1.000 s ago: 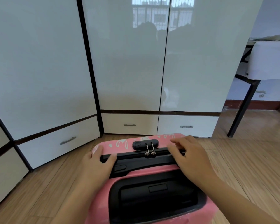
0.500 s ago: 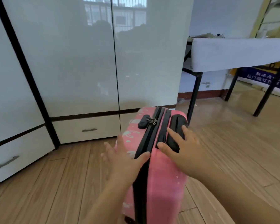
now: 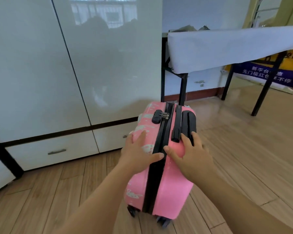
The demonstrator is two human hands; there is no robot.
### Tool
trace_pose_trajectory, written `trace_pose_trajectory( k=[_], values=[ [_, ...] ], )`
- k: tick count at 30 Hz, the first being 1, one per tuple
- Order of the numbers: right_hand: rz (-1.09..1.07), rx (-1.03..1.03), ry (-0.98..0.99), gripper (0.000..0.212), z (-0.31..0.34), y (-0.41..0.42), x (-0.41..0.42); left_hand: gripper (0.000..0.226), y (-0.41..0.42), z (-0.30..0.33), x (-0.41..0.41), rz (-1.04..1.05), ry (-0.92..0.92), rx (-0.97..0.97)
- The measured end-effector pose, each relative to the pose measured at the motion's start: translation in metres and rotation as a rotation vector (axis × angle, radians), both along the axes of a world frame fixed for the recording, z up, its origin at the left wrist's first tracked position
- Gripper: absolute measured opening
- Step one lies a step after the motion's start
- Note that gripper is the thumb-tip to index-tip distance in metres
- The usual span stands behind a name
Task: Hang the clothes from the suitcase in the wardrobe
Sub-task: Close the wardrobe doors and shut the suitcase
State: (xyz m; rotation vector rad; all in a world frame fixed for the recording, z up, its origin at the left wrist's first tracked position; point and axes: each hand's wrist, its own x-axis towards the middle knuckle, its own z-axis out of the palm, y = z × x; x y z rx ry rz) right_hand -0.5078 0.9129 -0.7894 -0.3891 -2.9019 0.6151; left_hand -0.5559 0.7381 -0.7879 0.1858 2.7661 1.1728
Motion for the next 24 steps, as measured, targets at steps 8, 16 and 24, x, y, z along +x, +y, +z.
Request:
trace_pose_trajectory(
  k=[8, 16, 24],
  values=[
    [-0.080, 0.151, -0.029, 0.099, 0.009, 0.050, -0.031, 0.108, 0.050, 0.007, -0.059, -0.175, -0.060, -0.045],
    [-0.151, 0.173, -0.029, 0.098, 0.007, 0.102, -0.080, 0.109, 0.105, 0.004, -0.119, -0.228, -0.049, -0.035],
    [-0.270, -0.087, -0.131, 0.089, 0.026, 0.164, -0.123, 0.096, 0.166, -0.006, -0.168, -0.401, 0.087, -0.128]
  ],
)
